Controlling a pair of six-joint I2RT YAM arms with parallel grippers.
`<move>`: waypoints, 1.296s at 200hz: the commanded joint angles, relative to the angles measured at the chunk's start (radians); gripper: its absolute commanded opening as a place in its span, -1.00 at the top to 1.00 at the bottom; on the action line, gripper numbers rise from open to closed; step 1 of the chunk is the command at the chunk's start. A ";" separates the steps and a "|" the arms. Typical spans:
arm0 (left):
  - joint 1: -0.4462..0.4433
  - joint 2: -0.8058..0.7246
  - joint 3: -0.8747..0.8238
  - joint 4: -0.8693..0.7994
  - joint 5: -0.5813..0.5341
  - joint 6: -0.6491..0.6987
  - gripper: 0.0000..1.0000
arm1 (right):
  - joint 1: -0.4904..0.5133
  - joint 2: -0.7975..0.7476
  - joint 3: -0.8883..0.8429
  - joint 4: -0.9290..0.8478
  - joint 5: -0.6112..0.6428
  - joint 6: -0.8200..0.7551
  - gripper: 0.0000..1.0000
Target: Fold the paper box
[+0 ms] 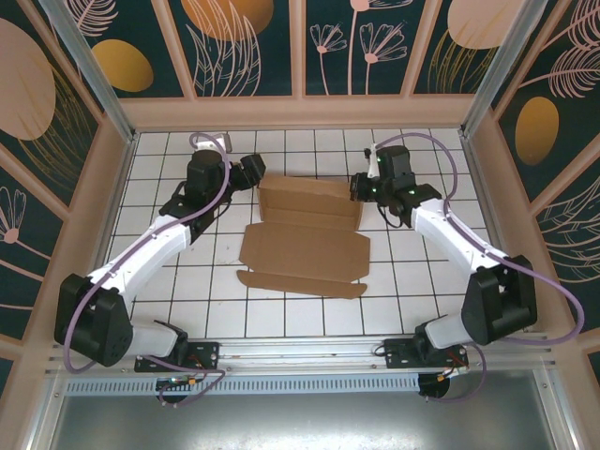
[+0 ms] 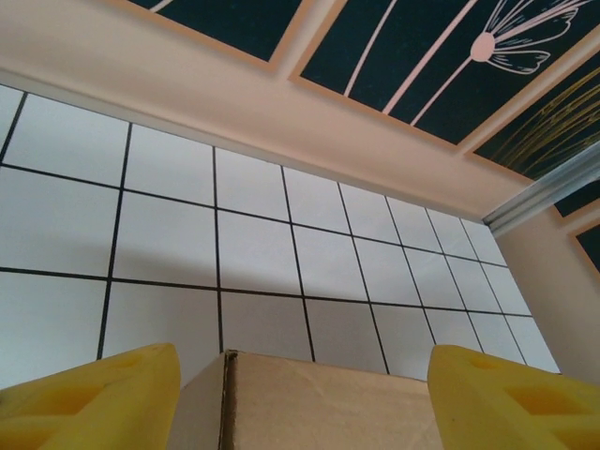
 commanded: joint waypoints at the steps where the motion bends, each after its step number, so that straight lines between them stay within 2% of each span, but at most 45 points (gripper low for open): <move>1: 0.000 -0.044 -0.020 -0.024 0.023 0.003 -0.40 | -0.010 0.031 0.017 -0.012 0.026 0.021 1.00; 49: 0.001 -0.078 0.027 -0.063 0.029 0.019 -0.40 | -0.049 0.134 0.057 -0.007 0.006 0.033 1.00; 89: 0.000 -0.121 0.092 -0.076 -0.001 0.010 -0.40 | -0.149 0.249 0.097 0.041 -0.063 0.086 1.00; 124: 0.000 -0.149 0.142 -0.109 -0.059 0.046 -0.40 | -0.208 0.305 0.084 0.102 -0.124 0.161 0.79; 158: 0.001 -0.172 0.157 -0.122 -0.108 0.073 -0.41 | -0.215 0.321 0.007 0.129 -0.137 0.191 0.71; 186: 0.000 -0.173 0.162 -0.126 -0.147 0.091 -0.42 | -0.176 0.238 -0.172 0.209 -0.190 0.280 0.64; 209: 0.001 -0.181 0.138 -0.113 -0.182 0.104 -0.43 | -0.029 0.097 -0.344 0.277 -0.217 0.285 0.44; 232: 0.001 -0.162 0.131 -0.106 -0.188 0.111 -0.43 | 0.089 -0.018 -0.430 0.341 -0.315 0.237 0.25; 245: 0.001 -0.145 0.133 -0.103 -0.182 0.111 -0.43 | 0.101 -0.045 -0.412 0.296 -0.298 0.177 0.17; 259: 0.001 -0.133 0.120 -0.091 -0.181 0.098 -0.44 | 0.081 -0.045 -0.371 0.227 -0.185 0.129 0.14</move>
